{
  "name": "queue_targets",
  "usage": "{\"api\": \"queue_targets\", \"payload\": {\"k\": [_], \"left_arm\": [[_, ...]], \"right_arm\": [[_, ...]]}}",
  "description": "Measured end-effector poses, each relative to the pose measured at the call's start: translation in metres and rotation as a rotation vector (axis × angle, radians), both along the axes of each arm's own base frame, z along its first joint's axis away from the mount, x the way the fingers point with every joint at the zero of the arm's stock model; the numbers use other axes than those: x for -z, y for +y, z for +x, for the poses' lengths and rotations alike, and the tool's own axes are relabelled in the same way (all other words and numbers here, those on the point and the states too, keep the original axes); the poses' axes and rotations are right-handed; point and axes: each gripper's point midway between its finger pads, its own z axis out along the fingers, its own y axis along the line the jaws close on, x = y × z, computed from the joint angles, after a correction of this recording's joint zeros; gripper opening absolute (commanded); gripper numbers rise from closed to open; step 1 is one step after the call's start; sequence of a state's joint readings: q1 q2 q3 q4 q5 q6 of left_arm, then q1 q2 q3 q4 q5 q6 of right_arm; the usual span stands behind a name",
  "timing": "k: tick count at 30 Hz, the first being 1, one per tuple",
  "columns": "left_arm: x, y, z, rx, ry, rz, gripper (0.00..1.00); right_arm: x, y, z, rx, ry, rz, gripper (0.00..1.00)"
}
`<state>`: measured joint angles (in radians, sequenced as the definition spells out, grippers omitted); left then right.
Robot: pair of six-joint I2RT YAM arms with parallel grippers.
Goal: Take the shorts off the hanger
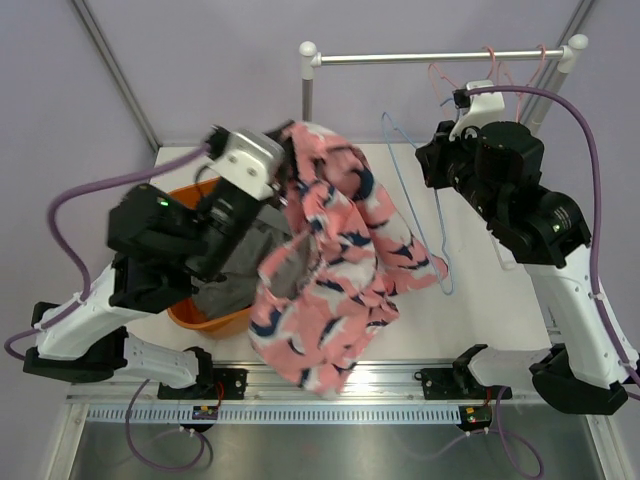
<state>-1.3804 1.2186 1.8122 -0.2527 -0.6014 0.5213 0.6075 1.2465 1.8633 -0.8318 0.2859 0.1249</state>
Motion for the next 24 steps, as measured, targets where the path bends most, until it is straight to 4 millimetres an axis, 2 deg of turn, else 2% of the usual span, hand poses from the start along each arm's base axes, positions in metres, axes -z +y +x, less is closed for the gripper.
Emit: {"api": "queue_targets", "payload": {"k": [2, 4, 7, 10, 14, 17, 21, 24], "left_arm": [[-0.043, 0.039, 0.016, -0.168, -0.079, -0.092, 0.12], [-0.076, 0.078, 0.022, -0.31, -0.14, -0.167, 0.12], [-0.098, 0.125, 0.026, -0.492, -0.191, -0.216, 0.12], [-0.103, 0.164, 0.035, -0.662, -0.201, -0.227, 0.1], [-0.104, 0.204, 0.054, -0.907, -0.192, -0.214, 0.1], [-0.108, 0.222, 0.07, -1.065, -0.193, -0.194, 0.12], [-0.104, 0.225, 0.101, -1.187, -0.193, -0.129, 0.12], [-0.101, 0.236, 0.114, -1.248, -0.186, -0.095, 0.13]], "right_arm": [[-0.003, -0.001, -0.005, -0.01, -0.003, 0.01, 0.0], [-0.008, -0.002, -0.009, -0.017, -0.012, 0.022, 0.0], [-0.018, -0.005, -0.016, -0.025, -0.027, 0.036, 0.0], [-0.029, -0.004, -0.021, -0.042, -0.044, 0.053, 0.0], [-0.041, -0.003, -0.025, -0.066, -0.06, 0.068, 0.0], [-0.042, -0.002, -0.025, -0.07, -0.055, 0.066, 0.0], [-0.039, 0.003, -0.022, -0.085, -0.033, 0.054, 0.0], [-0.034, 0.009, -0.018, -0.095, -0.013, 0.044, 0.0]]}}
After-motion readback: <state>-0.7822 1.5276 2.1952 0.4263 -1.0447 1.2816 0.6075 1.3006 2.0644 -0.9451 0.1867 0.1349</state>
